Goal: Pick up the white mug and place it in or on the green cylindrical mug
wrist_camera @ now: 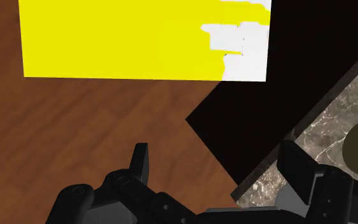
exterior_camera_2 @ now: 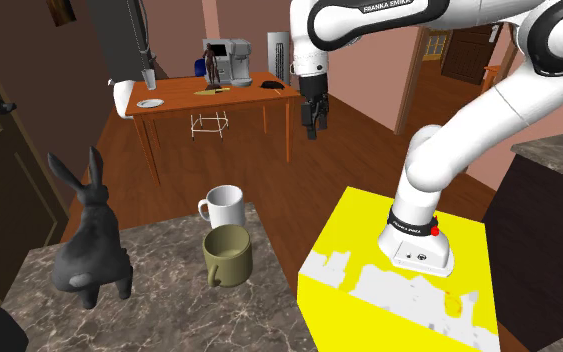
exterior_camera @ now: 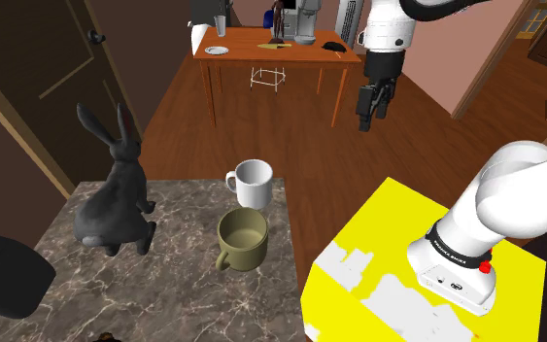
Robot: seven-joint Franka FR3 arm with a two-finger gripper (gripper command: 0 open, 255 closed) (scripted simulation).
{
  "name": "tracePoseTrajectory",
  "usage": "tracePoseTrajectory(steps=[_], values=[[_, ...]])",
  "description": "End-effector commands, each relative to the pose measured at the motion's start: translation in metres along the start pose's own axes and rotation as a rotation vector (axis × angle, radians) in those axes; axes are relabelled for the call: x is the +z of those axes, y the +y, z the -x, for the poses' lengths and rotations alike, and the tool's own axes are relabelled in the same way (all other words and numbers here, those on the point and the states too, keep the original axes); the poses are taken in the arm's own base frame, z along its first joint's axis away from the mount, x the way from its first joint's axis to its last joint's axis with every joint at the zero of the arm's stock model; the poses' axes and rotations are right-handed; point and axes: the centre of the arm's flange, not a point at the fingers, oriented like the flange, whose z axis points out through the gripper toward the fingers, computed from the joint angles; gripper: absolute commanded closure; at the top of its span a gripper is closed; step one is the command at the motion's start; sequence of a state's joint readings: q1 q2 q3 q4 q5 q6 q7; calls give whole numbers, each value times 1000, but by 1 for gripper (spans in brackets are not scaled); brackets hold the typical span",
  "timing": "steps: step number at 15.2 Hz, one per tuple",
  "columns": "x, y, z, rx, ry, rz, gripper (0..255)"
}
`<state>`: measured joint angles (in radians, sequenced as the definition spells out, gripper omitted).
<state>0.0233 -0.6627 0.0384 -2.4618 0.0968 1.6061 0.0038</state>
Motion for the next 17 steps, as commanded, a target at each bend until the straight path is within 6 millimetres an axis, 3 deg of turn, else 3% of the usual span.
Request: tracePoseTrajectory(steps=[1, 17], values=[[14, -20, -15, 14, 17, 4, 0], [91, -157, -144, 110, 141, 38, 0]])
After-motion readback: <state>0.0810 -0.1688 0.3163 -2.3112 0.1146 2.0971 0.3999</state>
